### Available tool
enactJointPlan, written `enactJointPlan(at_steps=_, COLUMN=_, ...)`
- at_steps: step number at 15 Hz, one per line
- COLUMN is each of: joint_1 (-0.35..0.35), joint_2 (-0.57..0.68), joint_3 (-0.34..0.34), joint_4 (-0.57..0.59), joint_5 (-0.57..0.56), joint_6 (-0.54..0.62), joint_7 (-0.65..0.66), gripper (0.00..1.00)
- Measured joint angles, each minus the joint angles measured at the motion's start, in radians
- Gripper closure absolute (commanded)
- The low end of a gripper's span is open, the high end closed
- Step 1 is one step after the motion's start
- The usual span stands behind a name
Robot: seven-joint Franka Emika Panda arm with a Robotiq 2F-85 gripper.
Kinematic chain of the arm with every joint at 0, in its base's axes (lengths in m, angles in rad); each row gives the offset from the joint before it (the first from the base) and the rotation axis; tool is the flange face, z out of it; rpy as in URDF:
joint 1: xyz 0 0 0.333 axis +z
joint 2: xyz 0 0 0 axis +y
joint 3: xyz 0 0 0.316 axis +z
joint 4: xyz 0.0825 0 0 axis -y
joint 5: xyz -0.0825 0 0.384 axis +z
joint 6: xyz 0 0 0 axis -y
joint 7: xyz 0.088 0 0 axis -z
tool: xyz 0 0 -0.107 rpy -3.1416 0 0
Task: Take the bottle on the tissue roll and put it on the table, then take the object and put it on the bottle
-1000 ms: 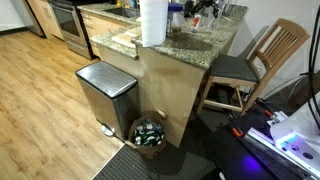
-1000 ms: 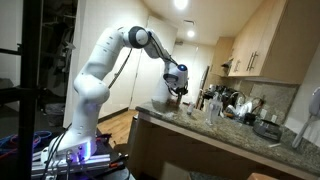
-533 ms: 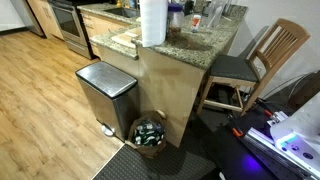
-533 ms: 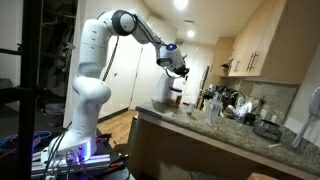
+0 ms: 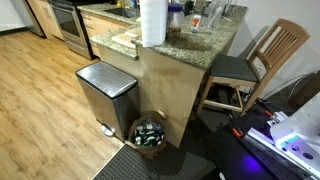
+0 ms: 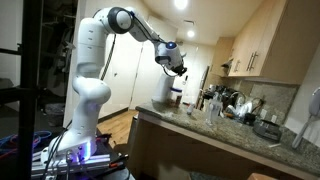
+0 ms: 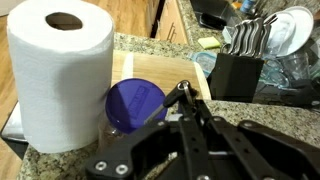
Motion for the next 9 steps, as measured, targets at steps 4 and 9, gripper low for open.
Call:
enactJointPlan(at_steps=4, joint_1=-0.015, joint_2=0.064, joint_3=-0.012, joint_4=0.023, joint_5=-0.033, joint_6=-0.072, joint_7=0.07, gripper=1.0)
enactJointPlan(at_steps=9, joint_1=-0.019, joint_2=0.174, joint_3=-0.01, joint_4=0.157, joint_5=0.05, joint_6=-0.197, joint_7=0.073, gripper=1.0)
